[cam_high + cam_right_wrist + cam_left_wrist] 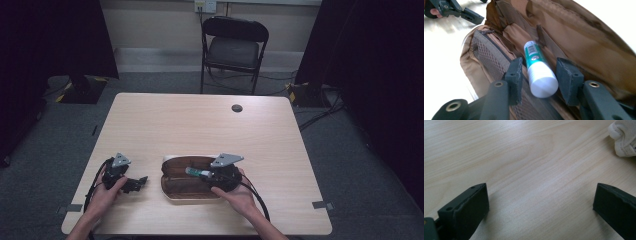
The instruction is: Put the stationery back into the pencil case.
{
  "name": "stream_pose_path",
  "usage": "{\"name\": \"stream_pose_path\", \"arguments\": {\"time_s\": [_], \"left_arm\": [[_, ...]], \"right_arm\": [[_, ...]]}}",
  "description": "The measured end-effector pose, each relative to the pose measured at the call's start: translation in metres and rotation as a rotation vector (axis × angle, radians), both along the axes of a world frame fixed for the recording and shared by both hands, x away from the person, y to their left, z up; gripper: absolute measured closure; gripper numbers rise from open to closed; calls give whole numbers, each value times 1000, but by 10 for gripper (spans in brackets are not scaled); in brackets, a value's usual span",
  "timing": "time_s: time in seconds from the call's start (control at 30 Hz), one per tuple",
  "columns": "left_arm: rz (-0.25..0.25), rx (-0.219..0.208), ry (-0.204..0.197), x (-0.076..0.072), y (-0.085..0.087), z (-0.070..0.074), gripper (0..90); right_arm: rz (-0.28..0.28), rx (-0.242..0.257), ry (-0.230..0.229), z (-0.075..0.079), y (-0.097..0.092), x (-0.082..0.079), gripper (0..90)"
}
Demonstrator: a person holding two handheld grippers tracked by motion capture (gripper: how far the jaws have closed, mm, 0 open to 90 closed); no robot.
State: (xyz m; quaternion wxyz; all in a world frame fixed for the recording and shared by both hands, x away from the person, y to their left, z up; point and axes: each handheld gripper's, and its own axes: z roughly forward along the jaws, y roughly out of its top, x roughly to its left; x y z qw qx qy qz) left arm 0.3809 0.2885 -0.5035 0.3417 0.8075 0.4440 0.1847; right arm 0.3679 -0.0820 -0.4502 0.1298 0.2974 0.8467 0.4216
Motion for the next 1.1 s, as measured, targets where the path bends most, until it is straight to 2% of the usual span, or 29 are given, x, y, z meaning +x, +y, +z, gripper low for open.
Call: {"name": "stream_pose_path", "arguments": {"time_s": [0.07, 0.23, 0.5, 0.73, 1.07, 1.1], "left_arm": [[-4, 3, -3, 1, 0, 0, 0], [-7, 7, 1, 1, 0, 0, 0], [-6, 7, 1, 1, 0, 0, 0], [-6, 6, 1, 1, 0, 0, 0], [6, 1, -1, 0, -1, 0, 0], [7, 2, 1, -1, 0, 0, 0]], "right_arm": [[3, -1, -3, 0, -2, -1, 562], [-33, 8, -16, 3, -16, -6, 497], [-32, 19, -3, 2, -31, -12, 545], [-60, 37, -10, 7, -49, -17, 562], [-153, 53, -22, 10, -89, -22, 490], [-187, 55, -28, 10, -100, -22, 459]]}}
